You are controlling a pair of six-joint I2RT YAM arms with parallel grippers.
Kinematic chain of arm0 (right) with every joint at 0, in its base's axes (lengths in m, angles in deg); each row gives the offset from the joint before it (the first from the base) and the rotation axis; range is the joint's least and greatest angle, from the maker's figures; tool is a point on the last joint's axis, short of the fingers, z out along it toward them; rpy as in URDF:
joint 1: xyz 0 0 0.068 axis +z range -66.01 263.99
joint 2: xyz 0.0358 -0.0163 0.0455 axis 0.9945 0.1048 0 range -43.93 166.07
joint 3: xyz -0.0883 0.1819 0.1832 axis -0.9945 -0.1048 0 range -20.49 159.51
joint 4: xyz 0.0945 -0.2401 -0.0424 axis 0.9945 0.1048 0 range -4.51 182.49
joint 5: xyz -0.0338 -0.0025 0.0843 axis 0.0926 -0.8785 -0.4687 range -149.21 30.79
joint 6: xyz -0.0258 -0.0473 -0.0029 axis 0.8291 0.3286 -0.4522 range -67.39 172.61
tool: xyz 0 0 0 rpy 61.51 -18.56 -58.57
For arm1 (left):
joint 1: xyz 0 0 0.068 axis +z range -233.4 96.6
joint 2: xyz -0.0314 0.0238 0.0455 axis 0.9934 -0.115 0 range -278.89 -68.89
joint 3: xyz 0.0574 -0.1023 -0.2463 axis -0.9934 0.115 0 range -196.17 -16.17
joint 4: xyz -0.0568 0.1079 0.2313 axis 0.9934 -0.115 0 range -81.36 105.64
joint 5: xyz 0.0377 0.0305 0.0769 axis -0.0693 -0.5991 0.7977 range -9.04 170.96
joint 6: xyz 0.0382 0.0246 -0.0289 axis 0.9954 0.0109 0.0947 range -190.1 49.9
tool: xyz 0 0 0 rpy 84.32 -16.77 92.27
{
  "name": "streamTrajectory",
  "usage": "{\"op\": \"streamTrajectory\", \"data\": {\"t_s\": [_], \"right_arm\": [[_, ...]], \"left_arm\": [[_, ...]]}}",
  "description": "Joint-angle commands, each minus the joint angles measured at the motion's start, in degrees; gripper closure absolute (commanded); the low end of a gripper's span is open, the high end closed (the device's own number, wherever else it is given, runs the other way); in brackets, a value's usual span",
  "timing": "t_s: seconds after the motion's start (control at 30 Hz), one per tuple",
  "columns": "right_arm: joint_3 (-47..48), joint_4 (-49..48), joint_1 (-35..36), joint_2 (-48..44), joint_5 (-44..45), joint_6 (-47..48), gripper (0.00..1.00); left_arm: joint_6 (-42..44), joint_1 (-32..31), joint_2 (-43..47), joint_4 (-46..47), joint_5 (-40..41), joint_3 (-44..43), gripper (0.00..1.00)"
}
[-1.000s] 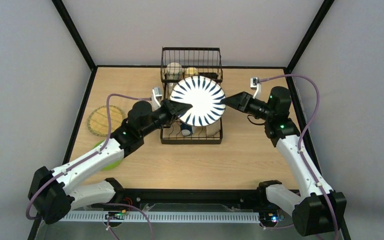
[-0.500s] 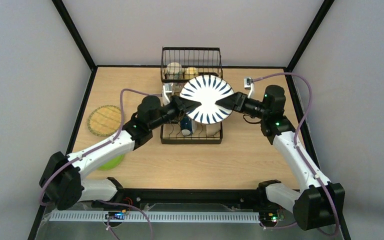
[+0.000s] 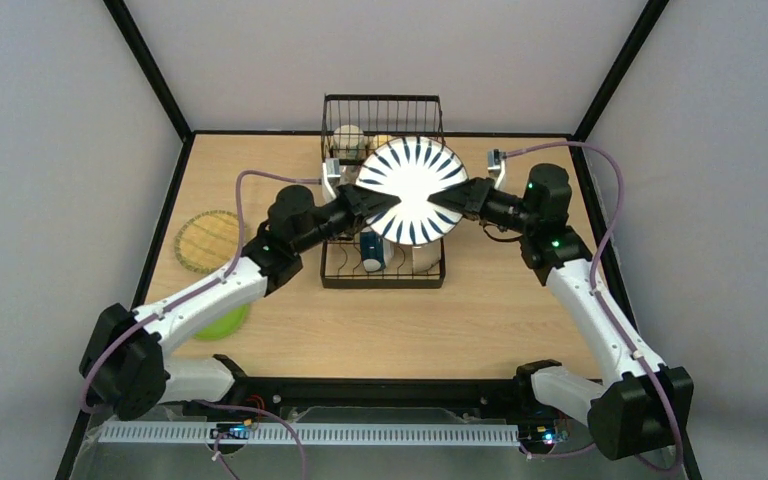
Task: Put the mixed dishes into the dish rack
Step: Pass from the left arm to the right, then insert the plate into the dish rack.
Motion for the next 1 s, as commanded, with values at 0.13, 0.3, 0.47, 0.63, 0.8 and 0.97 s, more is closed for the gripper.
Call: {"op": "streamTrajectory", "data": {"t_s": [0.13,0.3,0.47,0.63,0.8,0.97], "right_arm": [[5.3,3.5,1.5,-0.5,2.3,15.0,1.0],[9.8,4.4,1.5,0.3,3.2,15.2,1.0],[14.2,4.6,1.5,1.6,4.5,15.1,1.0],[20.4,6.1,1.5,4.8,7.9,17.6,1.0],[31.4,10.8,1.5,12.1,12.7,23.2,1.0],[45.5,17.8,1.5,20.9,18.4,29.4,1.0]], "left_arm": [[1.5,2.4,10.0,-9.8,6.8,0.2,0.21],[1.7,5.7,15.0,-12.9,8.0,2.2,0.04],[2.2,9.5,18.8,-17.1,8.3,3.4,0.03],[2.5,12.2,22.8,-20.1,8.8,5.4,0.02],[5.4,13.6,25.6,-26.7,9.7,5.4,0.02],[8.9,15.0,27.4,-32.7,10.3,4.1,0.03]]}}
